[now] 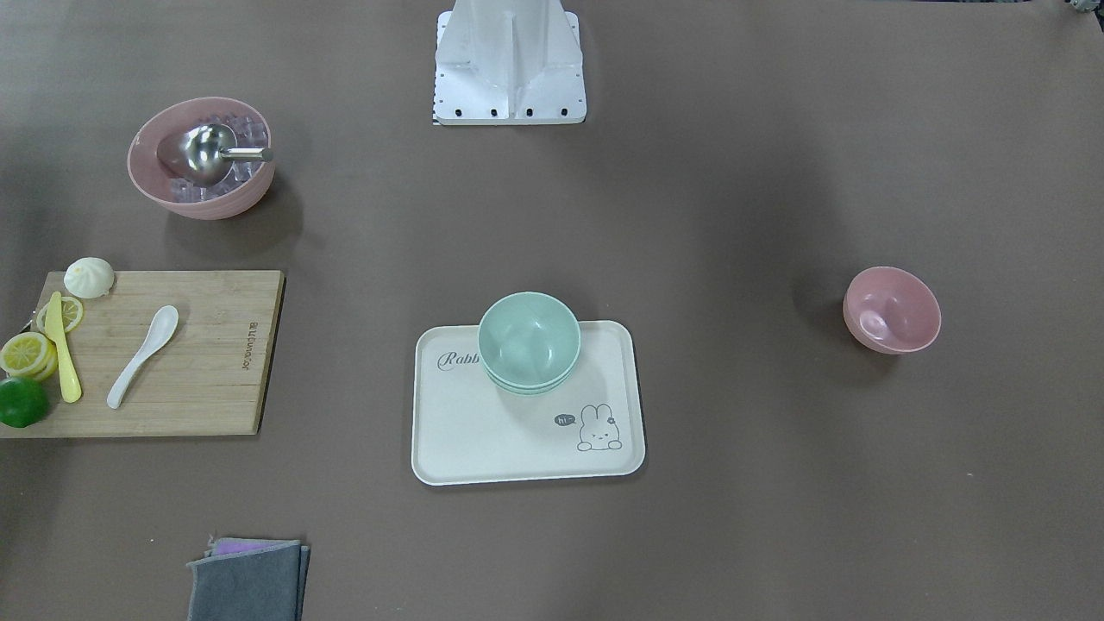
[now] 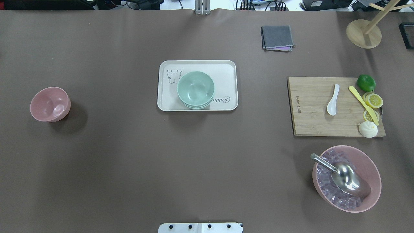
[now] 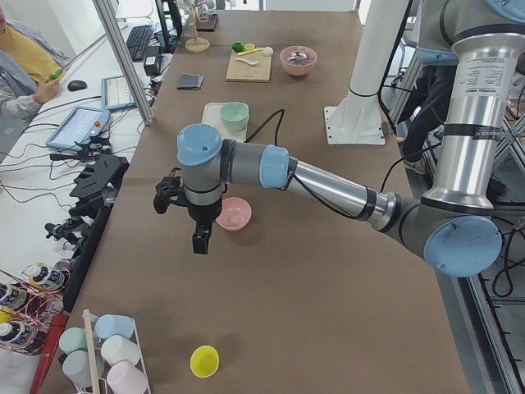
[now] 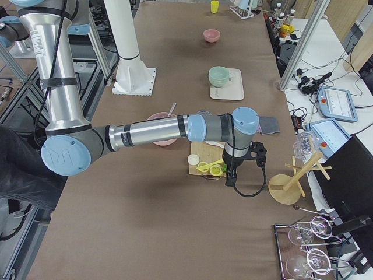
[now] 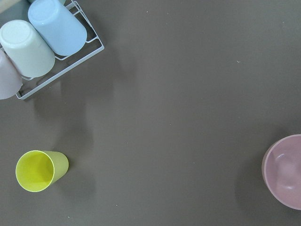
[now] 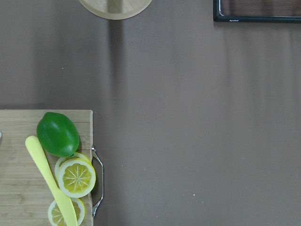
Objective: Stack pink bowl on green and place spoon
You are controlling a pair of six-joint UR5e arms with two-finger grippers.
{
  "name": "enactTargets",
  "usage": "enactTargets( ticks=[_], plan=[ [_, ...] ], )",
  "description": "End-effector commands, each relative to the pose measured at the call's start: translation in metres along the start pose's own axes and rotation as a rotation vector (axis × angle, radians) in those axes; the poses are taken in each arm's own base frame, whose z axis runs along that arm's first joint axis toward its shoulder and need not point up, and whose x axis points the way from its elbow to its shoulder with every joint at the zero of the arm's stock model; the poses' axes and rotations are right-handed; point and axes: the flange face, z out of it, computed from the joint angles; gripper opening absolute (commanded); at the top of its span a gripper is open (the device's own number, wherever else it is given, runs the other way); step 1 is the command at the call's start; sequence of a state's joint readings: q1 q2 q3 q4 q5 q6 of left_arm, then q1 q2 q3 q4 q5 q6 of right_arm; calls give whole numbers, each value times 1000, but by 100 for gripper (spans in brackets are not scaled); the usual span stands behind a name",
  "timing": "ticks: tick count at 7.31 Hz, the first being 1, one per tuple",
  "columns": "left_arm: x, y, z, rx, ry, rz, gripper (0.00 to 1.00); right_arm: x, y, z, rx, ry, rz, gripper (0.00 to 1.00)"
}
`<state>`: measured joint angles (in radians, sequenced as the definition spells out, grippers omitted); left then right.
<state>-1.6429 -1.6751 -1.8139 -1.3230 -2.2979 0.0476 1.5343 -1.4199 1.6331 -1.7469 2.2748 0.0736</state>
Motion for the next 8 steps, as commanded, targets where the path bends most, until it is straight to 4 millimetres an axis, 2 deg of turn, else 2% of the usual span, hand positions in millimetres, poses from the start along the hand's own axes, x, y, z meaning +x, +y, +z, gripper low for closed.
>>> enactTargets(
  ticks=[1, 8],
  plan=[
    [3, 0, -1, 14, 0, 17, 99, -2, -1, -1, 2, 1, -1, 100],
    [3, 2, 8, -3, 3, 7, 99, -2, -1, 7, -15, -34, 15, 100]
  ],
)
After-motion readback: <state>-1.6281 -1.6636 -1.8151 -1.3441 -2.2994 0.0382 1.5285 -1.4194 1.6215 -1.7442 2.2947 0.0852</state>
